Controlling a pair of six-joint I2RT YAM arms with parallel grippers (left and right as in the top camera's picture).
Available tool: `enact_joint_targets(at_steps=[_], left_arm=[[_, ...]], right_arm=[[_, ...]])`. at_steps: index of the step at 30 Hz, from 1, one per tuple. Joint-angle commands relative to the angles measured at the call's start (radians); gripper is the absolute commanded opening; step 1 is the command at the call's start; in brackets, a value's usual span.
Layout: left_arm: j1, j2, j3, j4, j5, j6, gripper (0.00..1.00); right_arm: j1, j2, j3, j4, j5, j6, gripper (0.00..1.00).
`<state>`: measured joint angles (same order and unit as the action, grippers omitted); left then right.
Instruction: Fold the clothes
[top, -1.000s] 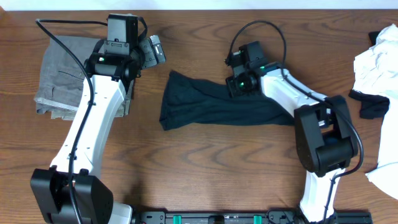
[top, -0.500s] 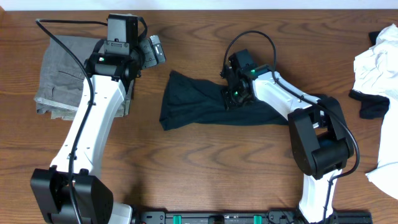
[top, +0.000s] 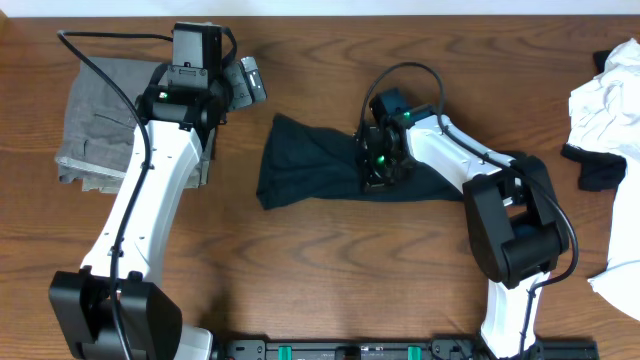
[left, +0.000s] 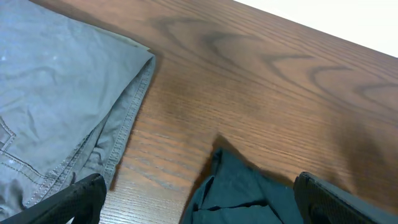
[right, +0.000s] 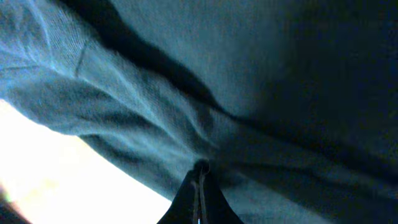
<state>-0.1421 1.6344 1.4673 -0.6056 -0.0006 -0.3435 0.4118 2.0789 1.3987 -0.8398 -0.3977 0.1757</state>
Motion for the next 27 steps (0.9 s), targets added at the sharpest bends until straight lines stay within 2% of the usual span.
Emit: enact_joint_targets(at_steps=[1,6,11,21,27], left_arm=[[0.002,0.007,0.003,-0.003,-0.012,-0.002,0.98],[0.002,0.006,0.003,-0.003,-0.012,-0.002,0.98],[0.002,0.007,0.003,-0.003,-0.012,-0.002,0.98],[0.002,0.007,0.003,-0.003,-0.012,-0.002,0.98],[0.002,0.007,0.003,-0.003,-0.012,-0.002,0.98]], right_arm=[[0.006,-0.017,0.013,-0.002,-0.030,0.006,0.01],[-0.013,-0.080,0.083,-0.029,0.001,-0.008,0.01],[-0.041,-0.107,0.135,-0.072,0.162,0.049,0.01],[-0.047,-0.040,0.095,-0.085,0.373,0.086,0.01],[-0.053,0.016,0.095,-0.080,0.380,0.069,0.01]])
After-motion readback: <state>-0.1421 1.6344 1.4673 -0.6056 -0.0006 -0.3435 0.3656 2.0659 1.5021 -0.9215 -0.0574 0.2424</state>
